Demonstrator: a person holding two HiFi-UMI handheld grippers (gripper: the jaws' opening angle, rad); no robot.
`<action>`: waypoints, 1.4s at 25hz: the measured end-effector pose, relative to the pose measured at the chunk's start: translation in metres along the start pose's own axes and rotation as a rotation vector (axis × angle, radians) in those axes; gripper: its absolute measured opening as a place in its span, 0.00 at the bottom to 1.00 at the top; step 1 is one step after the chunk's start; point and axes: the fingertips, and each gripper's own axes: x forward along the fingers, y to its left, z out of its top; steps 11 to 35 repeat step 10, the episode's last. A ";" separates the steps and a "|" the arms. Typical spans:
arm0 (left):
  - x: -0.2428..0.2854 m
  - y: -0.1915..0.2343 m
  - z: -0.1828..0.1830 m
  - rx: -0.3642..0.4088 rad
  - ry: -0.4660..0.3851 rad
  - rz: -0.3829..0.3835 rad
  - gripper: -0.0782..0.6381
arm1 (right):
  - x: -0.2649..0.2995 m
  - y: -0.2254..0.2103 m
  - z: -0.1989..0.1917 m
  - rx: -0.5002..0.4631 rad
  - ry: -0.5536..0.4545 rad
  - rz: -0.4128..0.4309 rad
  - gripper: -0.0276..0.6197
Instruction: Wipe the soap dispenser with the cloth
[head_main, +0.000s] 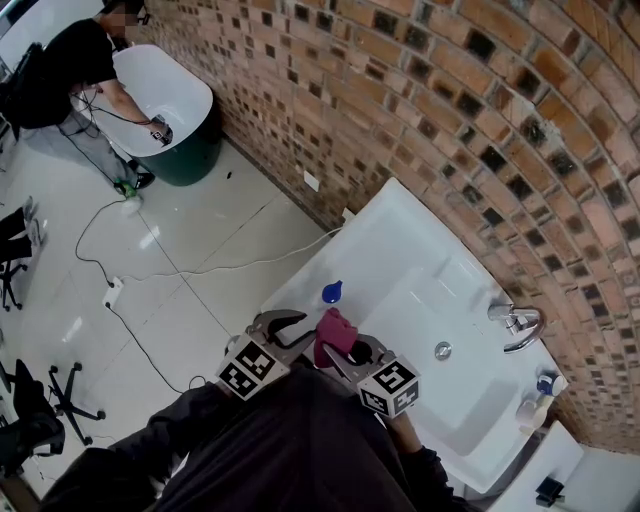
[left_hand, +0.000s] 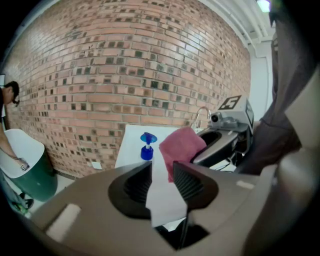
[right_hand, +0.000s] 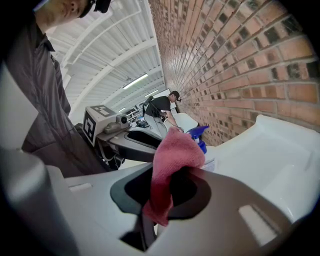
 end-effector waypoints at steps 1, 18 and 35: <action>0.000 0.000 0.000 0.001 0.000 -0.001 0.30 | 0.000 0.000 0.000 0.000 0.001 -0.001 0.14; 0.000 -0.003 0.001 0.010 0.003 -0.005 0.30 | -0.001 0.003 0.000 -0.010 0.001 -0.004 0.14; 0.000 -0.003 0.001 0.010 0.003 -0.005 0.30 | -0.001 0.003 0.000 -0.010 0.001 -0.004 0.14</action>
